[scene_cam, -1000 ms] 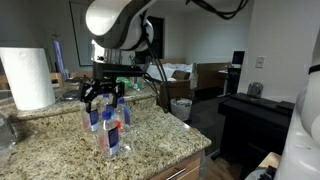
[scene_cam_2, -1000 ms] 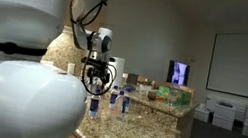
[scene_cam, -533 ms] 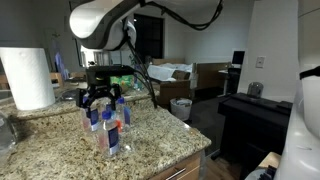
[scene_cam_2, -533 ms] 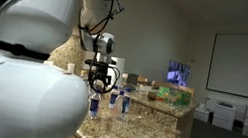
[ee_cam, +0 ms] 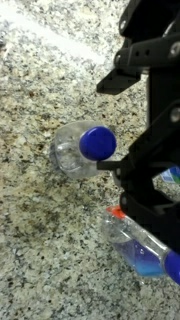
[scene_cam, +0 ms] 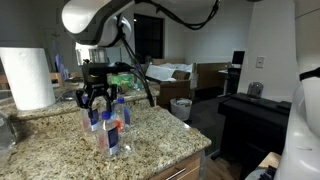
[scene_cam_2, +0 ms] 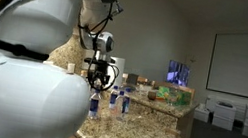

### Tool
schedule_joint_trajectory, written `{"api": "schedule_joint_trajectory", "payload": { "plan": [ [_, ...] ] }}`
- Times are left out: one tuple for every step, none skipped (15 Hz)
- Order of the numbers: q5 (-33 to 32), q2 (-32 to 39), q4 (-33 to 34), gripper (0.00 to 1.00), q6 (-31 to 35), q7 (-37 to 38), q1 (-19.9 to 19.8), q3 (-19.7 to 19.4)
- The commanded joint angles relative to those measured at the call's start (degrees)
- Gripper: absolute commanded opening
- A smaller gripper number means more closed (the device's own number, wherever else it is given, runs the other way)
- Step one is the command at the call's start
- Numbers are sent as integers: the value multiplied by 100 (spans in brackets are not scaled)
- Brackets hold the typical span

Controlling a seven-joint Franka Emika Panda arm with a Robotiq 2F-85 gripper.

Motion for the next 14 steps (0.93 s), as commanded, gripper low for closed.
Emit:
{"api": "schedule_joint_trajectory", "payload": {
  "plan": [
    [-145,125,213,41,-447,397,152,-76],
    [-164,139,235,38,-527,488,190,-80],
    [-186,152,237,34,-575,568,220,-85],
    [-216,164,251,27,-624,646,254,-94],
    [-262,170,284,16,-669,720,283,-100],
    [-303,178,303,8,-705,785,312,-106],
    [-371,184,311,8,-733,841,340,-114],
    [-454,194,323,8,-768,899,368,-123],
    [-534,193,317,8,-765,960,395,-136],
    [-608,197,319,8,-754,1016,412,-142],
    [-709,197,305,8,-686,1133,440,-159],
    [-799,199,294,8,-616,1257,466,-180],
    [-922,198,279,8,-547,1386,490,-200],
    [-1034,199,262,8,-468,1483,507,-213]
  ]
}}
